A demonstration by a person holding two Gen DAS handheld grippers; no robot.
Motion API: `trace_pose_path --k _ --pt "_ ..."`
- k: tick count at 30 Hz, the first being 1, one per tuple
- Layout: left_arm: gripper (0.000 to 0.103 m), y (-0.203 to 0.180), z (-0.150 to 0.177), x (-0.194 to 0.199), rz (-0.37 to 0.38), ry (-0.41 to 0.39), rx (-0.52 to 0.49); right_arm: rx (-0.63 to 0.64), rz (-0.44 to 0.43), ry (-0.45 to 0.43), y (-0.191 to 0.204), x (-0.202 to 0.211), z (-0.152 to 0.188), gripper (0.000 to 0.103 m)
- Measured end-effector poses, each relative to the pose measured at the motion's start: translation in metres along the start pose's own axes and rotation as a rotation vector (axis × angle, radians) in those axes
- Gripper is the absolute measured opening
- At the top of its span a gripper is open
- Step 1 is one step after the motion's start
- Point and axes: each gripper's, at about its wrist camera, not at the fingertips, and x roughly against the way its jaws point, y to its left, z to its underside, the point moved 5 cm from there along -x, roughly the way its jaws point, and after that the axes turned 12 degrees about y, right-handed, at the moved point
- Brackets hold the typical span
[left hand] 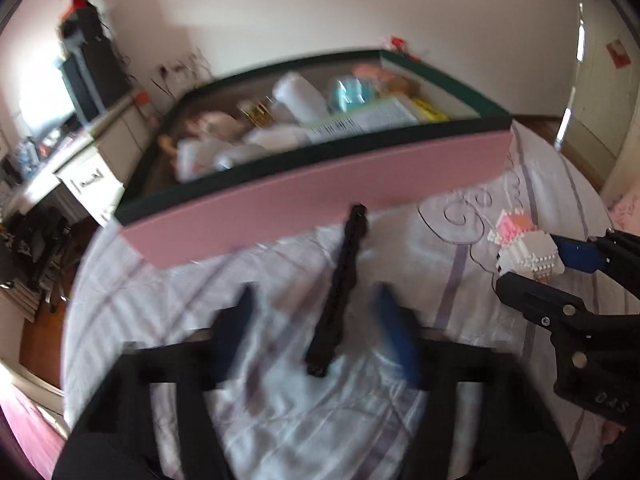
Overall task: Organize rigid objects
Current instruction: 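Grasp the black hair clip with the left tool while the right tool grasps the brick toy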
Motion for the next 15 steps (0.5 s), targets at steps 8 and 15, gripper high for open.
trace_pose_path --k 8,15 --pt "0.013 -0.007 0.0 0.003 0.035 -0.029 -0.008 0.001 -0.022 0.004 0.003 -0.004 -0.001 0.052" --pt "0.013 0.0 0.014 0.026 0.061 -0.078 0.055 0.027 -0.044 -0.049 0.01 0.007 0.0 0.052"
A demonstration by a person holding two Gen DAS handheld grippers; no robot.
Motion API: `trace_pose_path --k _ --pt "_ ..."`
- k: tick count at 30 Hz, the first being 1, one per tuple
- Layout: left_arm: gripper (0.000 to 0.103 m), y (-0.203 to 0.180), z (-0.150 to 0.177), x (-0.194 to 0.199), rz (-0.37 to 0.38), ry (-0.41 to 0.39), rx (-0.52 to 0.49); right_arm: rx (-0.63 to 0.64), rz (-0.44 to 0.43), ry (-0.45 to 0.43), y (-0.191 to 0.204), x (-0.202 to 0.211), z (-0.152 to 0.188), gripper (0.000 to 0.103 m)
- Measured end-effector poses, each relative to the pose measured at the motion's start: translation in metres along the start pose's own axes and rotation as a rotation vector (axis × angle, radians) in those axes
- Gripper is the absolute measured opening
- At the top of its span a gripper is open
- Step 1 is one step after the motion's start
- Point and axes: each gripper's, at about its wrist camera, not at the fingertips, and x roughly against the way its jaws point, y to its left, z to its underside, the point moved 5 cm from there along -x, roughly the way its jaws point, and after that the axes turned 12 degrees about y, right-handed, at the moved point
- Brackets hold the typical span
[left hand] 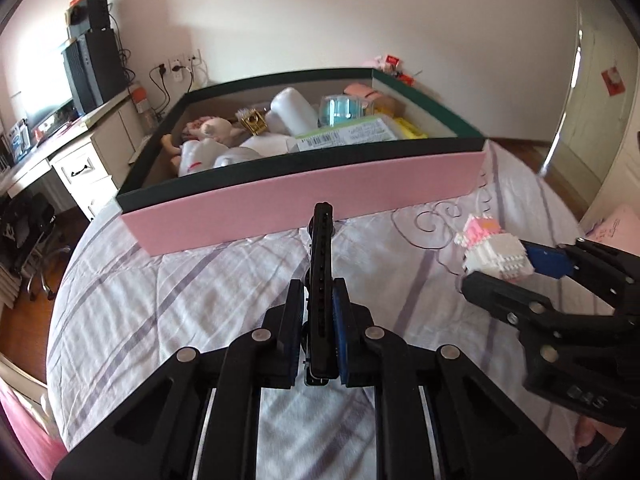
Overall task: Organize rigid objects
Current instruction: 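Grasp the black hair clip with the left tool while the right tool grasps the brick toy, then carry the hair clip in the left tool while the right tool carries the brick toy into the box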
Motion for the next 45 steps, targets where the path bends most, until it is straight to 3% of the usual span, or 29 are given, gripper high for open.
trace_pose_path --k 5,14,18,23,29,37,45 --pt "0.013 0.001 0.01 0.024 0.001 -0.043 0.034 -0.017 -0.008 -0.042 0.006 0.013 0.002 0.052" --pt "0.013 0.013 0.022 0.098 -0.022 -0.215 0.108 0.056 -0.041 -0.181 0.053 0.074 0.005 0.052" --pt "0.013 0.019 0.032 0.134 -0.044 -0.311 0.146 0.09 -0.02 -0.247 0.071 0.106 0.004 0.052" --pt "0.013 0.017 0.043 0.165 -0.036 -0.377 0.141 0.118 0.027 -0.322 0.091 0.142 0.007 0.052" --pt "0.013 0.02 0.047 0.184 -0.036 -0.42 0.138 0.146 0.049 -0.373 0.108 0.168 0.011 0.052" --pt "0.013 0.019 0.048 0.183 -0.04 -0.41 0.124 0.152 0.048 -0.376 0.109 0.167 0.011 0.052" --pt "0.013 0.014 0.012 0.154 -0.053 -0.379 0.071 0.141 0.05 -0.347 0.094 0.145 -0.009 0.052"
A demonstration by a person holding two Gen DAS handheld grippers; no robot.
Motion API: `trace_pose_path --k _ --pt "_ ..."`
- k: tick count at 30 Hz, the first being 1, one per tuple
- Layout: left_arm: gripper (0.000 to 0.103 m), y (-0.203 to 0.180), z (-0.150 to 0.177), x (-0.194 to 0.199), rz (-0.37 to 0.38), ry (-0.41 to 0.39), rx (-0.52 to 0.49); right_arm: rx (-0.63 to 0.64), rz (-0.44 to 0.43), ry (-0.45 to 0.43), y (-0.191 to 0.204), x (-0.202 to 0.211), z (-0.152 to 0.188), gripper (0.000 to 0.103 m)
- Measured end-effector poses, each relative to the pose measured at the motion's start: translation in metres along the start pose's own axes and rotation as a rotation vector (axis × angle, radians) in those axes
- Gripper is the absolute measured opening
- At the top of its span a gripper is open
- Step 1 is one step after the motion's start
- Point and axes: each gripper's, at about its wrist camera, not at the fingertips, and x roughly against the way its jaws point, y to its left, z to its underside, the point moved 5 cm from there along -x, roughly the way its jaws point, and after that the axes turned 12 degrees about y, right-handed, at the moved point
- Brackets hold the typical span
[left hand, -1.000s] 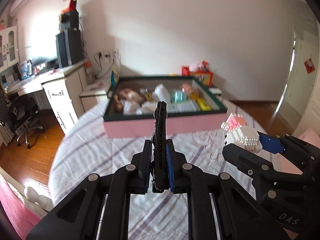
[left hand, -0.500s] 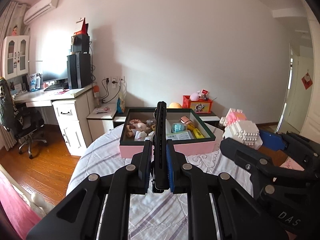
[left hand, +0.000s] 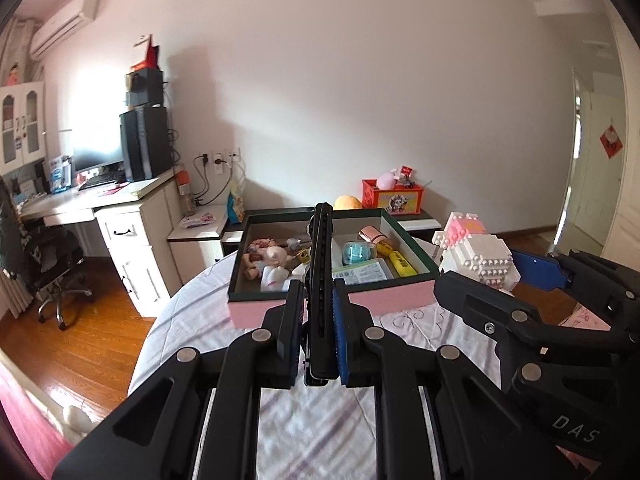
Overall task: Organize rigid objects
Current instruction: 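Carry the hair clip in the left tool while the right tool carries the brick toy into the box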
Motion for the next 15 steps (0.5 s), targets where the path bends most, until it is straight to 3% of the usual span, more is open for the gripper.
trace_pose_path --k 6,15 --pt "0.013 -0.004 -0.046 -0.056 -0.021 0.016 -0.083 -0.003 -0.01 0.023 -0.025 -0.04 -0.029 0.052" --pt "0.013 0.012 -0.103 -0.188 -0.037 0.181 -0.096 0.017 0.025 0.125 -0.068 -0.143 -0.08 0.052"
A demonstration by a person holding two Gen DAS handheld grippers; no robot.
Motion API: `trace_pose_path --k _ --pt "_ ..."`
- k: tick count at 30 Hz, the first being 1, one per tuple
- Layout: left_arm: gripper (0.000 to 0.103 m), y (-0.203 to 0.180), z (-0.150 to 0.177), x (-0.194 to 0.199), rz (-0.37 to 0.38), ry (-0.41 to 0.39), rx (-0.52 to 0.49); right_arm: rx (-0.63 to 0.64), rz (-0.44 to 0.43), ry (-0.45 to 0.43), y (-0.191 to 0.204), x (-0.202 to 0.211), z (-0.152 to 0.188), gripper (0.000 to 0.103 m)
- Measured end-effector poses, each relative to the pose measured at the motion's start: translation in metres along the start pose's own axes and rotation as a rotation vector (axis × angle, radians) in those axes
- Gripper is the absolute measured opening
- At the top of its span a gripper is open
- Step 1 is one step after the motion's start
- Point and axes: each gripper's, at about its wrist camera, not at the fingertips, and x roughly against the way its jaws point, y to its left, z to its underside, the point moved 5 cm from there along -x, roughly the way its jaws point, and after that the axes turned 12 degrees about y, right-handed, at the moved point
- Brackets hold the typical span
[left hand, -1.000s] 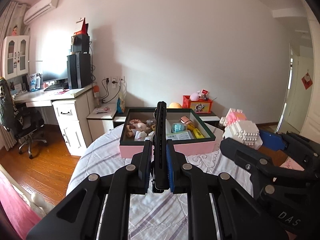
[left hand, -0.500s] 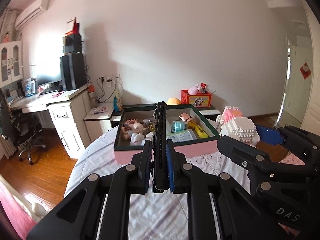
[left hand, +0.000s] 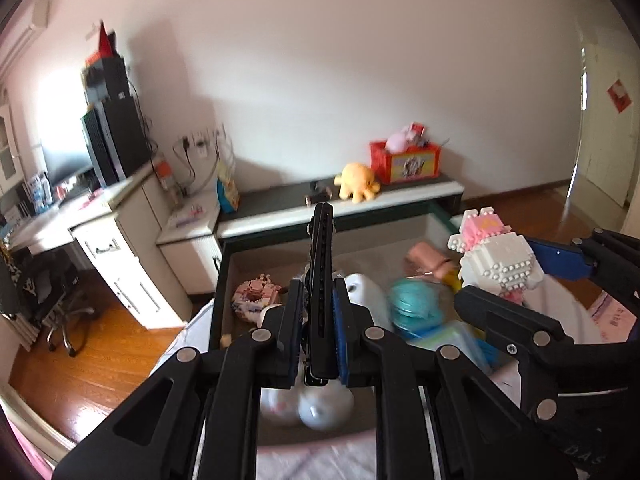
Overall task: Organize rigid objects
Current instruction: 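Carry the hair clip in the left tool while the right tool carries the brick toy into the box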
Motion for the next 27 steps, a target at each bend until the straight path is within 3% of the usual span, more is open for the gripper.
trace_pose_path --k 7,12,13,14,16,18,20,21,26,27 --pt "0.014 0.012 -0.002 -0.081 -0.015 0.167 0.029 0.0 0.009 0.139 -0.013 -0.083 -0.02 0.052" --pt "0.016 0.016 0.004 -0.087 -0.001 0.169 0.048 0.001 0.024 0.188 -0.016 -0.108 -0.02 0.053" --pt "0.017 0.016 0.004 -0.086 -0.002 0.167 0.05 -0.006 0.023 0.184 -0.017 -0.11 -0.019 0.059" --pt "0.023 0.016 0.005 -0.084 -0.004 0.166 0.049 -0.015 0.019 0.184 -0.018 -0.111 -0.017 0.063" --pt "0.045 0.021 0.005 -0.08 -0.011 0.161 0.064 -0.034 0.013 0.179 -0.021 -0.11 -0.015 0.065" --pt "0.078 0.028 0.005 -0.073 -0.033 0.144 0.094 -0.049 0.009 0.172 -0.024 -0.104 -0.014 0.066" --pt "0.088 0.035 0.005 -0.061 -0.028 0.108 0.123 -0.077 0.003 0.159 -0.029 -0.096 -0.014 0.074" --pt "0.094 0.036 0.006 -0.057 -0.019 0.1 0.126 -0.087 0.001 0.151 -0.031 -0.092 -0.014 0.084" --pt "0.103 0.038 0.015 -0.024 -0.001 0.066 0.147 -0.118 -0.031 0.117 -0.03 -0.062 -0.011 0.087" --pt "0.103 0.038 0.018 -0.016 0.006 0.061 0.154 -0.121 -0.036 0.107 -0.029 -0.056 -0.01 0.093"
